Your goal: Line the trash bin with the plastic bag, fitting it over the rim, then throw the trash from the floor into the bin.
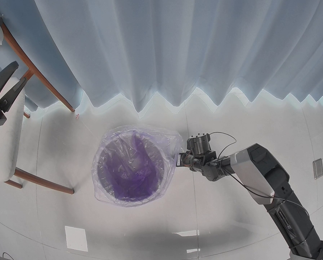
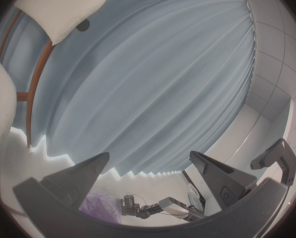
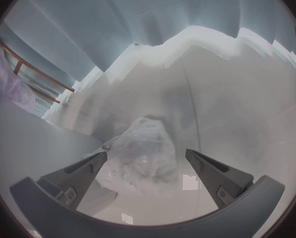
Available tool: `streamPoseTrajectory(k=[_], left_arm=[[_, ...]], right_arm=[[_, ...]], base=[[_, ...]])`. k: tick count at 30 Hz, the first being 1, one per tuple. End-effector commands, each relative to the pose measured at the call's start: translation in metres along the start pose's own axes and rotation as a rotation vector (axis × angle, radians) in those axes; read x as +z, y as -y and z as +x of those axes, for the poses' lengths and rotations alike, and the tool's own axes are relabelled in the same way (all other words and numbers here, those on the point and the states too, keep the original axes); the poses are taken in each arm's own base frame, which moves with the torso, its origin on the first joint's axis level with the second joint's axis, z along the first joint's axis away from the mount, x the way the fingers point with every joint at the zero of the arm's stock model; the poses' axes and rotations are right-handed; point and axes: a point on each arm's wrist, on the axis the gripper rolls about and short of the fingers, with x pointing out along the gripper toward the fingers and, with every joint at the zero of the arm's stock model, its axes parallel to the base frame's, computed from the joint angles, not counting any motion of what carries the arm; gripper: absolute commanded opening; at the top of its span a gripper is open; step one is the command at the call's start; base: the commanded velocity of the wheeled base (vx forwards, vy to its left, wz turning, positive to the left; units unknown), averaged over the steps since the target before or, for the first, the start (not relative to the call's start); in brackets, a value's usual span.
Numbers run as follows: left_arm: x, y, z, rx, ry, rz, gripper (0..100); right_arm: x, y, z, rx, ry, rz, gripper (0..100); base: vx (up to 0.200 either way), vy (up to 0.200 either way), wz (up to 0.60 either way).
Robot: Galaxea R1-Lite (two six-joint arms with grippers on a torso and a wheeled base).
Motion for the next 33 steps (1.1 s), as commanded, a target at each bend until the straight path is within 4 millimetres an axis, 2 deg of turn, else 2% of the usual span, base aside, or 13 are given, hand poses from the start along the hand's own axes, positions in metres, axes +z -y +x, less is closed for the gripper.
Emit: streamPoseTrajectory(k=[1, 4, 5, 12, 17, 18, 20, 24, 25, 27, 30, 32, 33], left_arm=[[0.000, 0.001, -0.001, -0.003, -0.002, 0.002, 100], [0.000, 0.001, -0.001, -0.004, -0.001, 0.003, 100], [0.000, 0.001, -0.001, -0.006, 0.001, 0.006, 100], [-0.002, 0.001, -0.001, -0.007, -0.006, -0.002, 100], [-0.002, 0.001, -0.001, -0.008, -0.006, -0.001, 100], [-0.002, 0.001, -0.001, -0.008, -0.006, -0.001, 100], [-0.002, 0.001, -0.001, -0.008, -0.006, -0.001, 100], [-0.002, 0.001, -0.001, -0.009, -0.007, -0.003, 100], [-0.002, 0.001, -0.001, -0.009, -0.007, -0.003, 100], [-0.004, 0.002, -0.001, -0.015, -0.013, -0.011, 100], [-0.006, 0.004, 0.001, -0.034, -0.020, -0.018, 100], [-0.005, 0.005, 0.001, -0.036, -0.018, -0.015, 100], [-0.004, 0.005, 0.001, -0.037, -0.013, -0.014, 100]], right_arm=[[-0.010, -0.002, 0.005, 0.003, -0.017, -0.003, 100], [-0.016, 0.000, 0.007, 0.000, -0.021, -0.003, 100], [-0.018, 0.001, 0.008, -0.001, -0.025, -0.002, 0], [-0.012, 0.002, 0.006, -0.011, -0.011, 0.016, 0], [0.026, 0.014, -0.027, -0.114, 0.048, 0.109, 0], [0.026, 0.014, -0.027, -0.114, 0.048, 0.109, 0], [0.053, 0.032, -0.073, -0.154, 0.066, 0.179, 0], [0.085, 0.067, -0.137, -0.207, 0.195, 0.176, 0], [0.086, 0.068, -0.139, -0.208, 0.201, 0.173, 0], [0.106, 0.076, -0.177, -0.215, 0.337, 0.103, 0], [0.120, 0.059, -0.222, -0.127, 0.462, 0.015, 0], [0.118, 0.051, -0.231, -0.081, 0.468, 0.001, 0], [0.106, 0.027, -0.248, 0.018, 0.458, -0.025, 0]], base=[[0.000, 0.000, 0.00], [0.000, 0.000, 0.00], [0.000, 0.000, 0.00], [0.000, 0.000, 0.00], [0.000, 0.000, 0.00], [0.000, 0.000, 0.00], [0.000, 0.000, 0.00], [0.000, 0.000, 0.00], [0.000, 0.000, 0.00], [0.000, 0.000, 0.00], [0.000, 0.000, 0.00], [0.000, 0.000, 0.00], [0.000, 0.000, 0.00]])
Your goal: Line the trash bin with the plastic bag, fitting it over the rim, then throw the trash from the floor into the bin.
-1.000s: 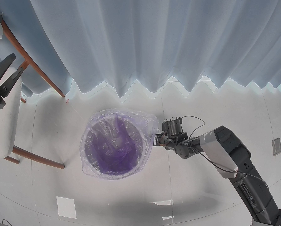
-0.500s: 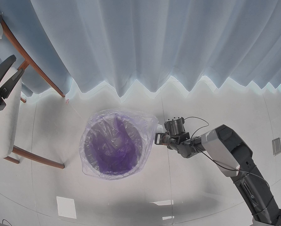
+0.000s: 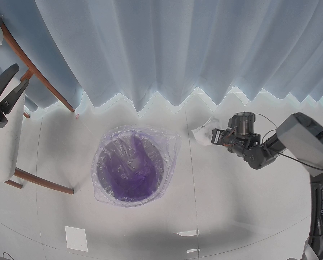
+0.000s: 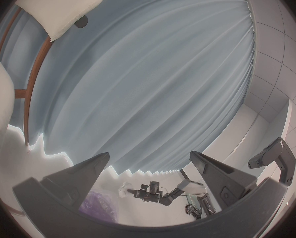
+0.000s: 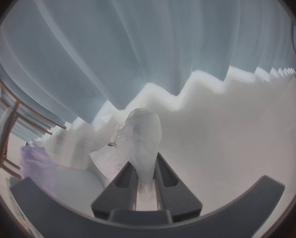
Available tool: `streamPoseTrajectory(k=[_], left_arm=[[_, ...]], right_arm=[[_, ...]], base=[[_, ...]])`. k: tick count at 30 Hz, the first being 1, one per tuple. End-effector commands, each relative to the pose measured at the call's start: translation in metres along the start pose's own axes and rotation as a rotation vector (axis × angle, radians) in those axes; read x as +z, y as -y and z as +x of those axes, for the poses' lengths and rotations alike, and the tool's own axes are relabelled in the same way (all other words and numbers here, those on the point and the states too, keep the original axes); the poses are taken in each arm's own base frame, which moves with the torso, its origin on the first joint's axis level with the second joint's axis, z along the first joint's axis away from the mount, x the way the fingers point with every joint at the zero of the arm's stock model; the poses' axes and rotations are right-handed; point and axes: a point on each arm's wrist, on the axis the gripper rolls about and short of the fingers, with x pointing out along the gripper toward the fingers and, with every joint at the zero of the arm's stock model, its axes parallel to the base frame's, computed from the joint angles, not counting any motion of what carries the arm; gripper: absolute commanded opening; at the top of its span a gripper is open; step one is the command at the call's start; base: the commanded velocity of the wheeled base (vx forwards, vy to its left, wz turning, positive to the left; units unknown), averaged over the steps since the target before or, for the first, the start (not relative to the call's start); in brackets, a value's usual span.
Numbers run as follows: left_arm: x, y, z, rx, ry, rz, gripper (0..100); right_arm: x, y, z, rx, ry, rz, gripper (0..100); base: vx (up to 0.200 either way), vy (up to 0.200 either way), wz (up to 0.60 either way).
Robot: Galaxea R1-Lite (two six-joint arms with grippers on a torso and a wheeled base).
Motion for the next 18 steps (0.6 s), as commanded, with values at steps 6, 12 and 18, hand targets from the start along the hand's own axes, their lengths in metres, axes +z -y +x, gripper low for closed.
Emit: streamPoseTrajectory(k=[6, 12, 18], left_arm=[[0.004, 0.005, 0.003, -0.026, 0.011, 0.004, 100], [0.006, 0.009, 0.002, -0.037, 0.019, 0.015, 100], [0.012, 0.022, -0.002, -0.072, 0.034, -0.022, 100]], right_arm=[[0.028, -0.063, -0.148, 0.363, 0.264, -0.099, 0], [-0.012, -0.104, -0.142, 0.509, 0.249, -0.098, 0], [-0.060, -0.140, -0.119, 0.608, 0.218, -0.111, 0]], base=[[0.000, 0.000, 0.00], [0.000, 0.000, 0.00], [0.000, 0.000, 0.00]])
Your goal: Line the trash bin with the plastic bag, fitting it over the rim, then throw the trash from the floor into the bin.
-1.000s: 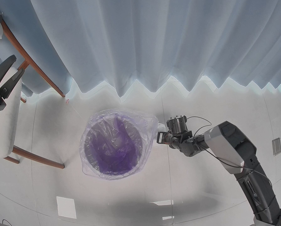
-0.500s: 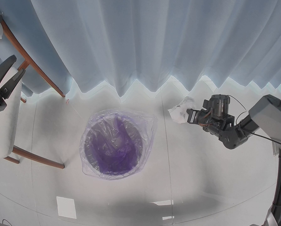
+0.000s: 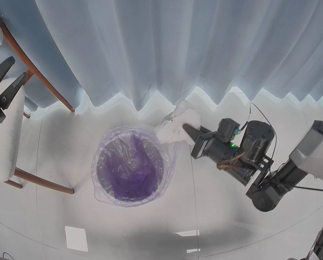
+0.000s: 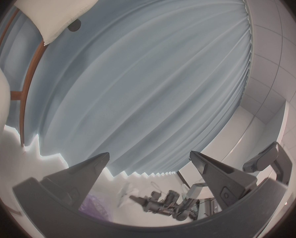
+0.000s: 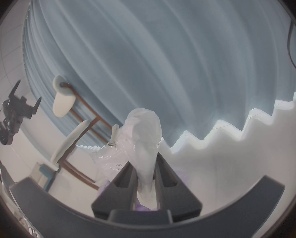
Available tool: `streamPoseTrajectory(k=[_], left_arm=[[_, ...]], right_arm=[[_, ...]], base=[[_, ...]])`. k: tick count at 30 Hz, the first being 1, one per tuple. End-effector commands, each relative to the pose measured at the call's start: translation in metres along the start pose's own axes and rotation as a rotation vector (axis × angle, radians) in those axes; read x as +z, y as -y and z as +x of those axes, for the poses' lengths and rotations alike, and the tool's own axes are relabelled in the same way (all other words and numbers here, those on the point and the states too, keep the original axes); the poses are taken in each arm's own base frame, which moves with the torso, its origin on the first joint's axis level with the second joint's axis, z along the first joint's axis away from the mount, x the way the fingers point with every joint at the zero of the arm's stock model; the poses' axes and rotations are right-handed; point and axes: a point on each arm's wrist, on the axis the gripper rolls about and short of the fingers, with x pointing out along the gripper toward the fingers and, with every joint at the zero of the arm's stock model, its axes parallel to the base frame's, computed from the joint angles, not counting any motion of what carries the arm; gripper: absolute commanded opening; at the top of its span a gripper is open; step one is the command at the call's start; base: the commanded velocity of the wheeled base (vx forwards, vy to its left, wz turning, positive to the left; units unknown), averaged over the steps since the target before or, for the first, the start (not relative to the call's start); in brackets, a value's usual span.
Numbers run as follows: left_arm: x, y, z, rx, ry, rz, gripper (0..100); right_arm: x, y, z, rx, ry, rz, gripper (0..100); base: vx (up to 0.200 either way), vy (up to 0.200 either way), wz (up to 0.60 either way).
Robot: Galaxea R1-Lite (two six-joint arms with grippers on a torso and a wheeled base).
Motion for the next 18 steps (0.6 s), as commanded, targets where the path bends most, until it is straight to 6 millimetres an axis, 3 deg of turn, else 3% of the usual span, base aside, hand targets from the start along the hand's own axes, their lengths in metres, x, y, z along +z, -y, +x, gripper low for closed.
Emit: streamPoseTrajectory(k=[1, 4, 9, 18], left_arm=[[0.007, 0.019, -0.006, -0.052, 0.017, -0.043, 100], [0.009, 0.031, -0.011, -0.099, -0.015, -0.102, 100], [0.010, 0.033, -0.012, -0.104, -0.017, -0.117, 100], [0.011, 0.032, -0.012, -0.100, -0.015, -0.115, 100]], right_arm=[[-0.057, -0.032, 0.020, 0.106, -0.077, 0.014, 0], [-0.067, -0.030, 0.032, 0.108, -0.073, 0.014, 0], [-0.071, -0.030, 0.052, 0.107, -0.021, 0.024, 0], [-0.081, -0.030, 0.042, 0.091, -0.072, 0.027, 0]], base=[[0.000, 0.000, 0.00], [-0.200, 0.200, 0.00], [0.000, 0.200, 0.00], [0.000, 0.200, 0.00]])
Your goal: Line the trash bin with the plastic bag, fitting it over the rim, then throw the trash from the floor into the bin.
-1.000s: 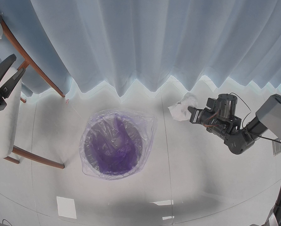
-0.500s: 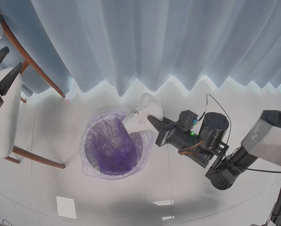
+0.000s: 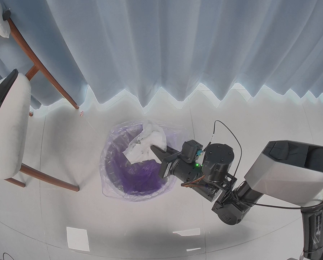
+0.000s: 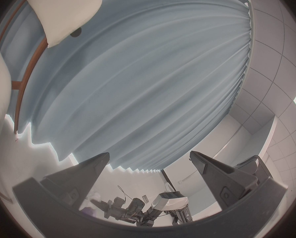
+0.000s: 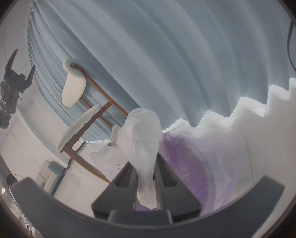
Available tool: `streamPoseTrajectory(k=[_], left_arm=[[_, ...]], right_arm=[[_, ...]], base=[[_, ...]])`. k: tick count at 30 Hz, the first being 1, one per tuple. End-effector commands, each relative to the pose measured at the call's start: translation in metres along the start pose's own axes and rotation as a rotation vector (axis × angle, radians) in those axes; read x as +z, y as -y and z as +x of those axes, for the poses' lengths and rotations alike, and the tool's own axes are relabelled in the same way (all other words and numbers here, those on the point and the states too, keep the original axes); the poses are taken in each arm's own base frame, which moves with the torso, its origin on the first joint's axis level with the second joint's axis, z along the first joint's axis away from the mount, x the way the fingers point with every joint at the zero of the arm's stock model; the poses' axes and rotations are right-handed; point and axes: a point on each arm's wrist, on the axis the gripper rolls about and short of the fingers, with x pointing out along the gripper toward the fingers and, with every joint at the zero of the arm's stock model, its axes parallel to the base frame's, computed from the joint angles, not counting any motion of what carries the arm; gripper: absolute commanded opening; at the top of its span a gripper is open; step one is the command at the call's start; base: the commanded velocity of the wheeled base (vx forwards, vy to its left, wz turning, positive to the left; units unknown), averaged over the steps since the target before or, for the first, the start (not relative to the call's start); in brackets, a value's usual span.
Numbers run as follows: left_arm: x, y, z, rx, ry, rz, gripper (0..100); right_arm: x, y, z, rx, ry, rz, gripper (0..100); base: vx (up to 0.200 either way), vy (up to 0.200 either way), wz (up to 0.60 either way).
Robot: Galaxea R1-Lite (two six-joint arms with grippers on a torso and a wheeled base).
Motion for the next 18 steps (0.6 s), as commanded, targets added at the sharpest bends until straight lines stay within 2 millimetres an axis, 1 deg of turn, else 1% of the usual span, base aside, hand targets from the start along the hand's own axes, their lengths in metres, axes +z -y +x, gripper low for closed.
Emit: streamPoseTrajectory(k=[1, 4, 9, 13, 16, 18], left_arm=[[0.000, 0.001, -0.001, -0.001, 0.002, 0.003, 100], [0.000, 0.001, 0.000, -0.001, 0.001, 0.001, 100], [-0.001, 0.002, -0.002, -0.002, -0.002, 0.004, 100], [-0.002, 0.001, -0.002, 0.000, -0.004, 0.002, 100], [-0.002, 0.000, -0.001, 0.002, -0.007, 0.003, 100], [-0.002, 0.000, -0.001, 0.000, -0.008, 0.004, 100]], right_arm=[[-0.012, 0.004, -0.002, -0.012, -0.033, 0.002, 0], [-0.012, 0.007, -0.003, -0.021, -0.037, -0.001, 0], [-0.008, 0.027, -0.007, -0.072, -0.034, -0.030, 0], [-0.010, 0.041, -0.019, -0.113, -0.055, -0.038, 0], [-0.013, 0.052, -0.027, -0.142, -0.077, -0.082, 0], [-0.011, 0.062, -0.032, -0.169, -0.080, -0.112, 0]], base=[[0.000, 0.200, 0.00], [0.000, 0.200, 0.00], [0.000, 0.200, 0.00], [0.000, 0.200, 0.00], [0.000, 0.200, 0.00], [-0.200, 0.200, 0.00]])
